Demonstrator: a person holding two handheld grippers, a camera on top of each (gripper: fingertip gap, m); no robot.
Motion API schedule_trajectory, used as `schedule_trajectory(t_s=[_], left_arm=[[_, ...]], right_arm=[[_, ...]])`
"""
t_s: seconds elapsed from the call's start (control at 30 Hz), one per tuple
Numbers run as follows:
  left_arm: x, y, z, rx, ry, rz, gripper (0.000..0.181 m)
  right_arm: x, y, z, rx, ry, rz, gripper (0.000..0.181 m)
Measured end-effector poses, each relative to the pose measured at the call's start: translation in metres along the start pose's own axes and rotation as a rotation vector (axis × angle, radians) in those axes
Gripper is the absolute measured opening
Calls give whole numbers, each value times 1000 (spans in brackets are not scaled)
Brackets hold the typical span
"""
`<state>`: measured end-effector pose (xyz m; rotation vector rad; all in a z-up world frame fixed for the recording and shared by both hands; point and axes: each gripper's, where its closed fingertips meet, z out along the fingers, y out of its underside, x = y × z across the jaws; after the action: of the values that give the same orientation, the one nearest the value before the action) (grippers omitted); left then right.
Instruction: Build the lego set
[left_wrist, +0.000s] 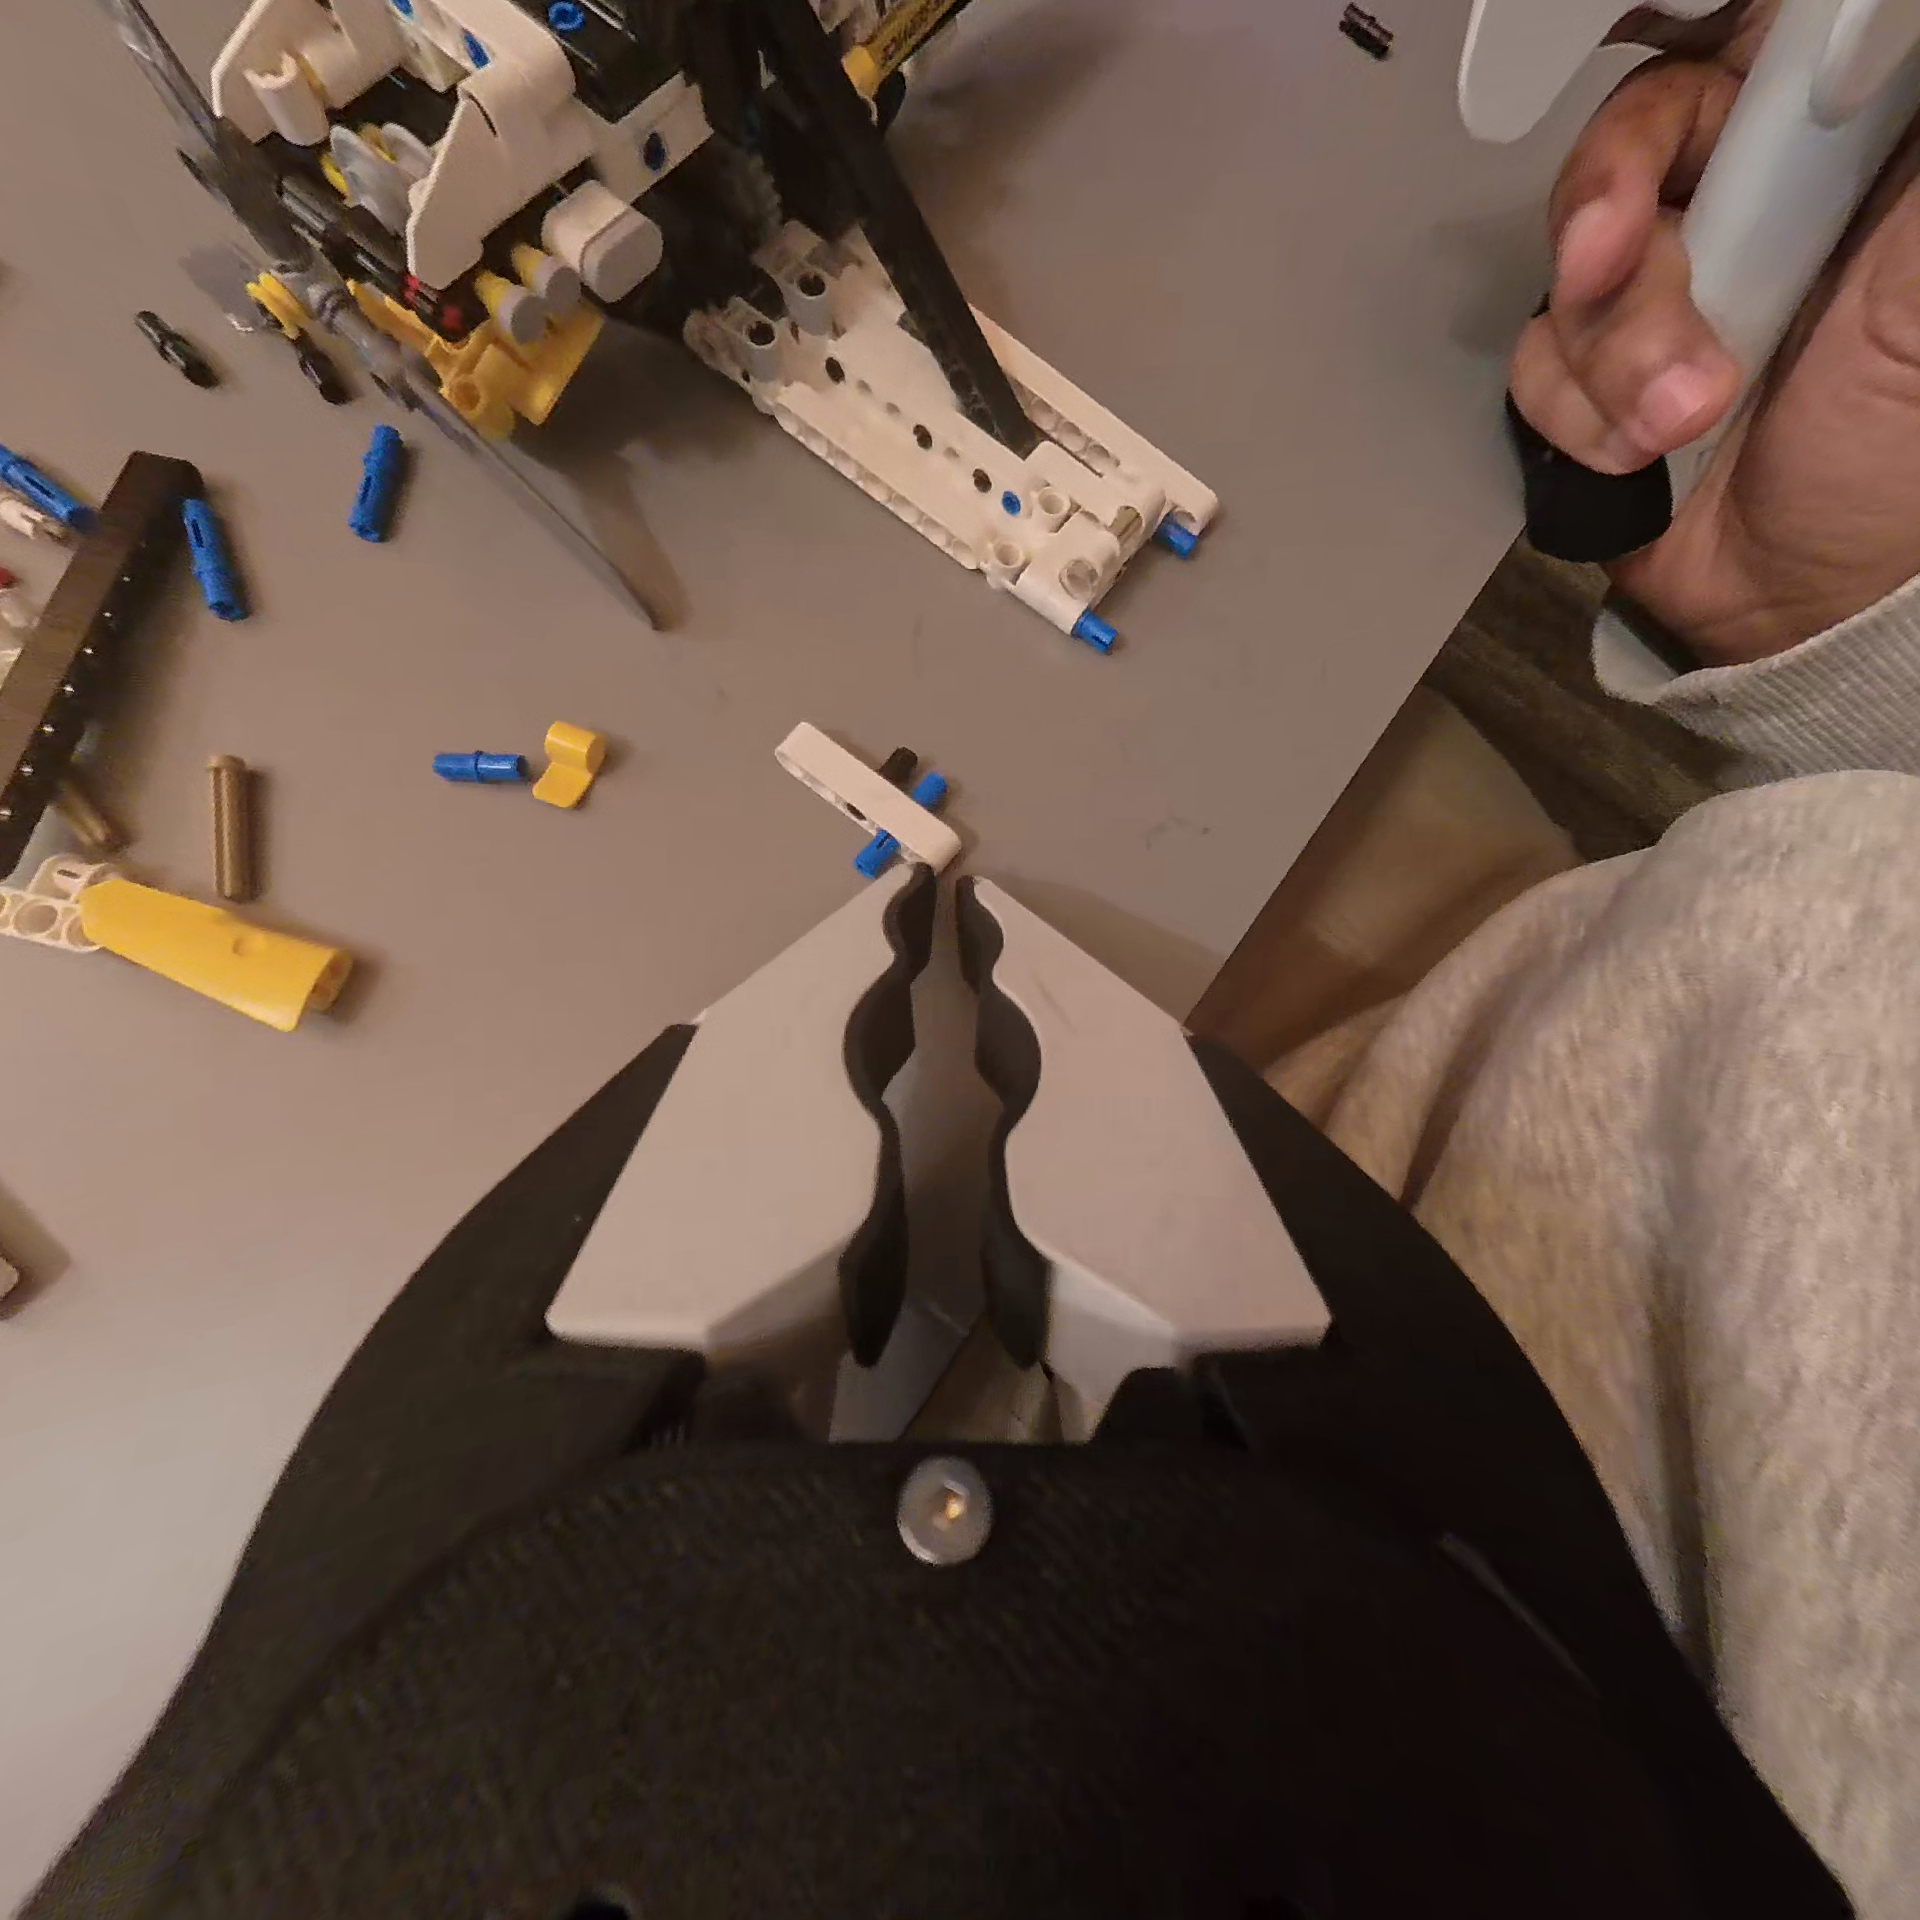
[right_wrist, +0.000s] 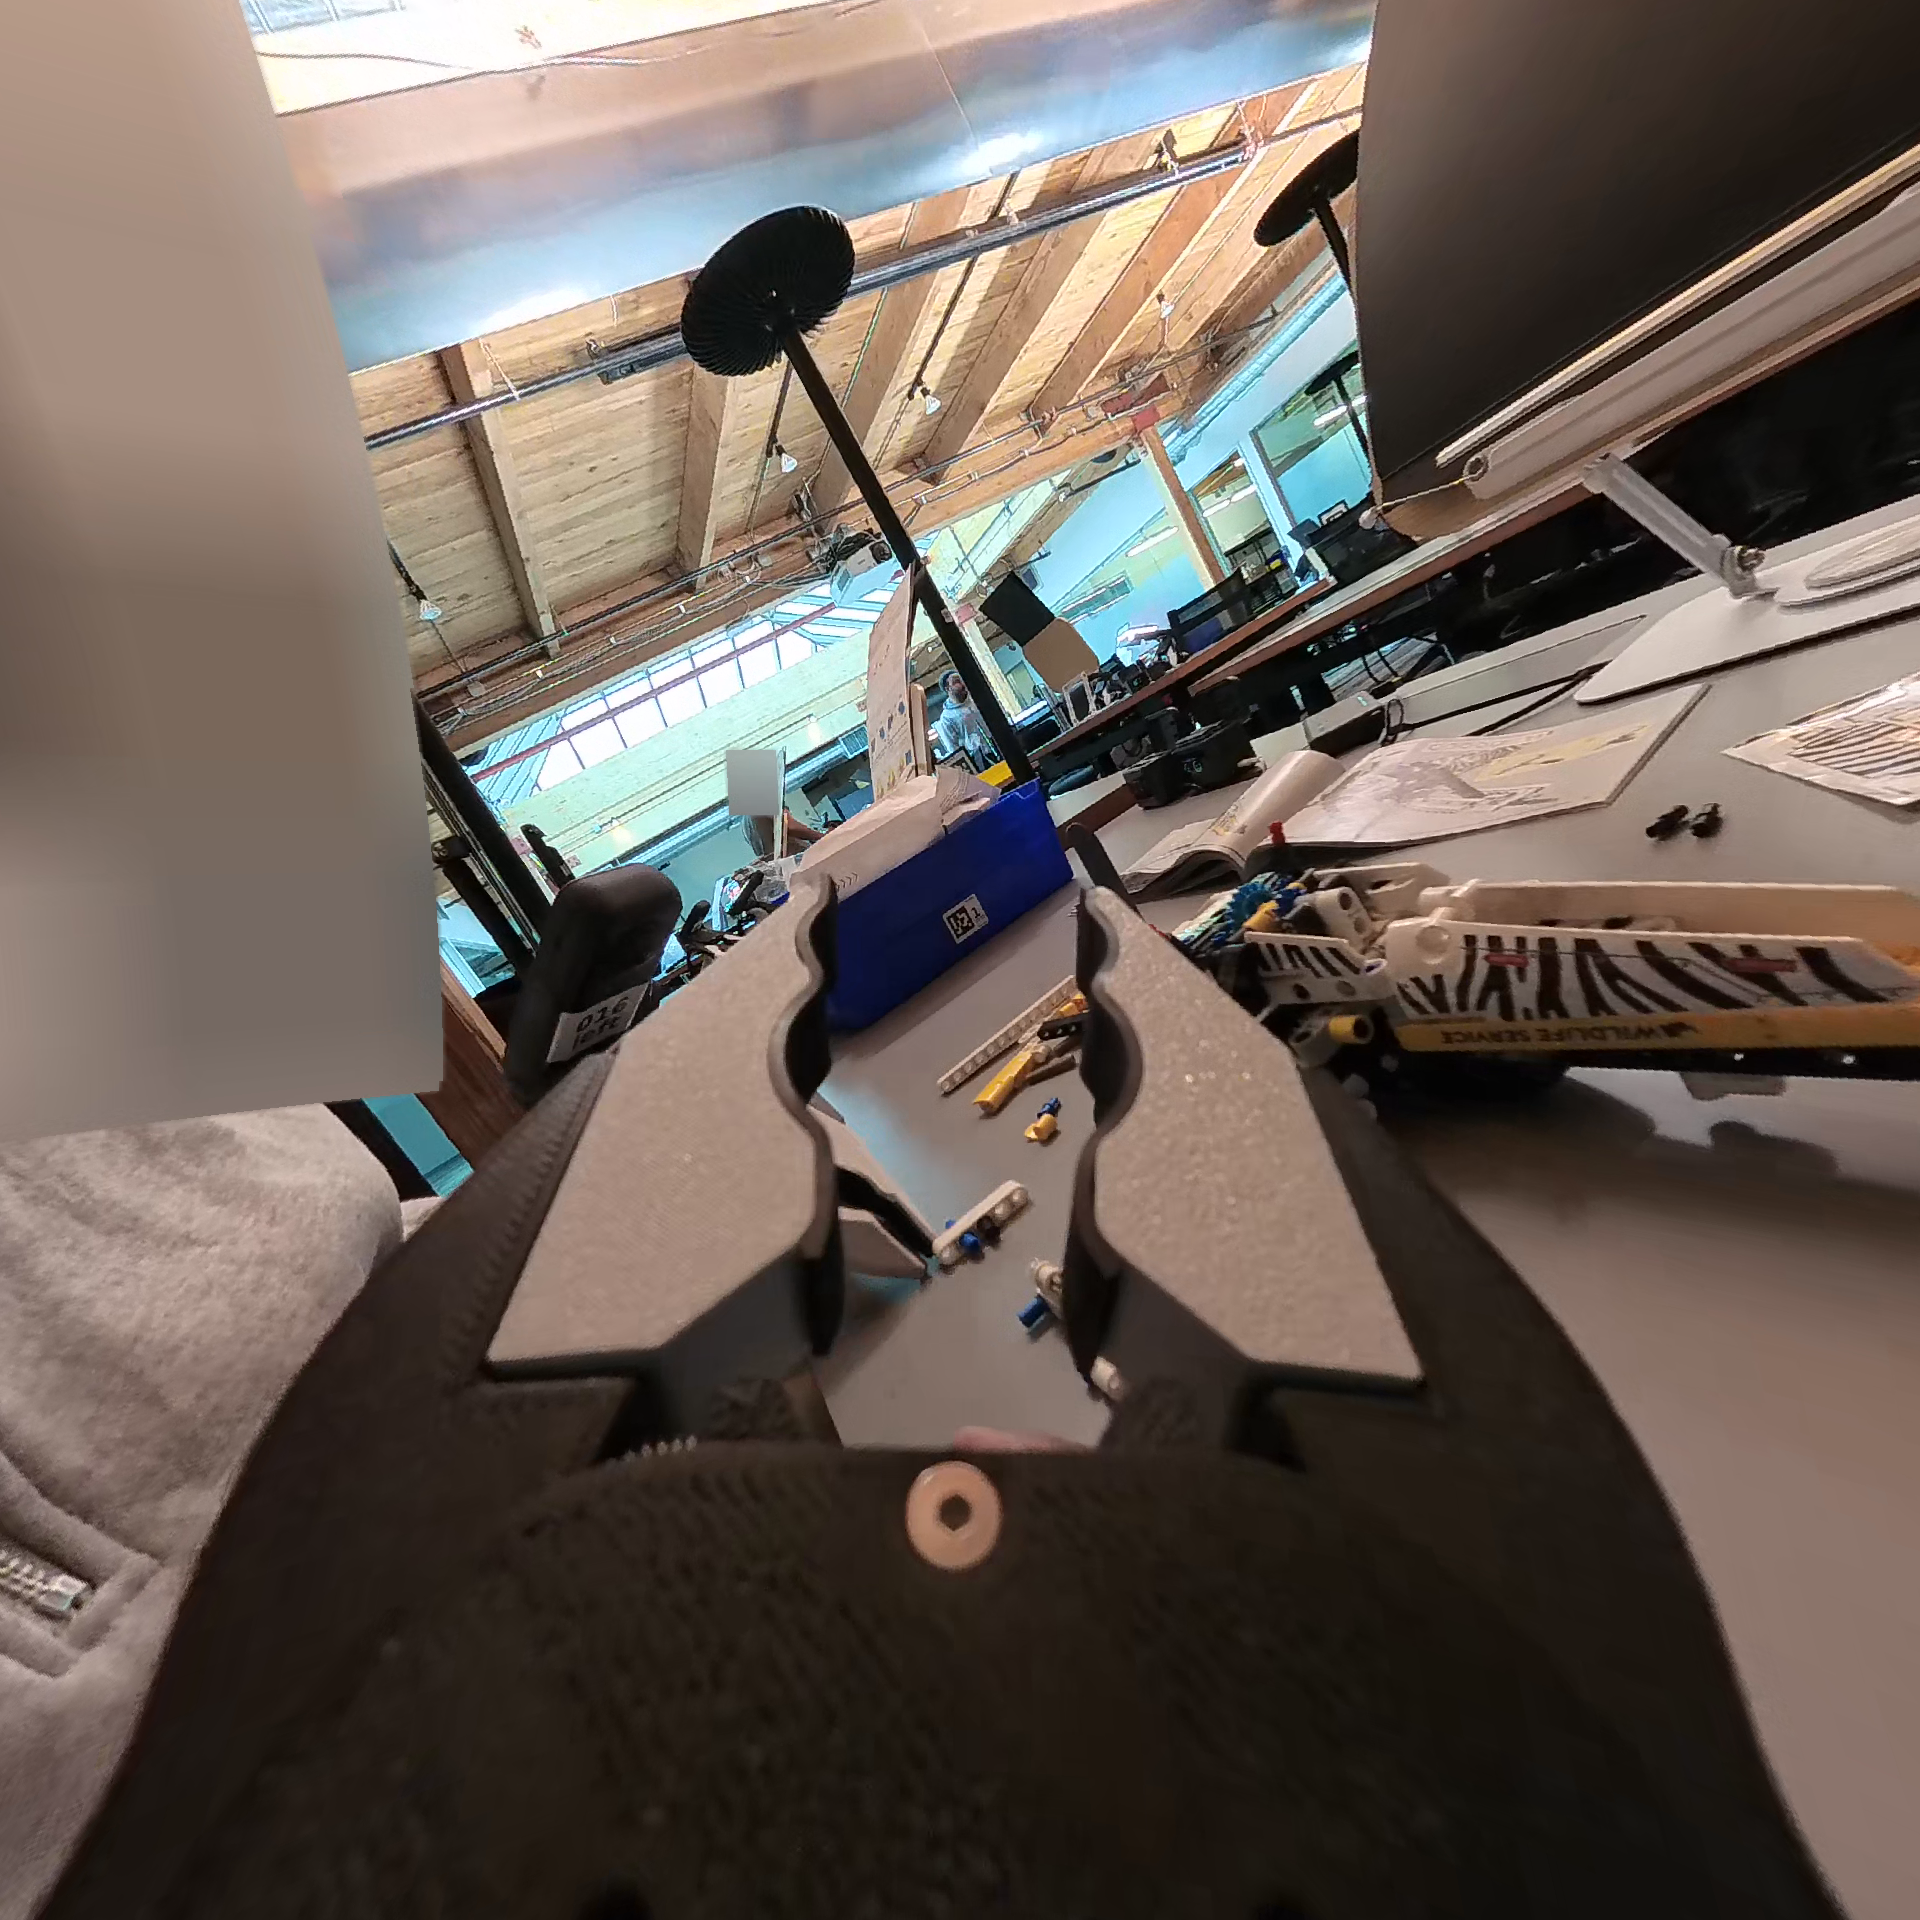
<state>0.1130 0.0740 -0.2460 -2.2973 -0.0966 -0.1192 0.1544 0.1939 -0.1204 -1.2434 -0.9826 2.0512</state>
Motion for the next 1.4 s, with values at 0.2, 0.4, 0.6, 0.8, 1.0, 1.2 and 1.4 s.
schedule_trajectory(t_s=[0.2,0.4,0.6,0.8,1.0,1.2,1.4], left_arm=[[-4,-10,2,44,-38,-44,43],[-4,-12,13,-9,-34,14,15],[5,-13,11,-19,-15,78,6],[32,-23,12,39,61,162,5],[52,-23,28,19,53,351,6],[56,-24,34,5,61,390,21],[53,-19,28,-3,93,302,30]], right_arm=[[0,0,0,1,2,-2,45],[0,0,0,3,2,-2,44],[0,0,0,4,3,-2,44],[-1,0,-1,4,3,-2,44],[-1,0,-1,4,3,-3,44],[-1,-1,-1,7,2,-3,44],[-1,-1,-1,7,1,-1,44]])
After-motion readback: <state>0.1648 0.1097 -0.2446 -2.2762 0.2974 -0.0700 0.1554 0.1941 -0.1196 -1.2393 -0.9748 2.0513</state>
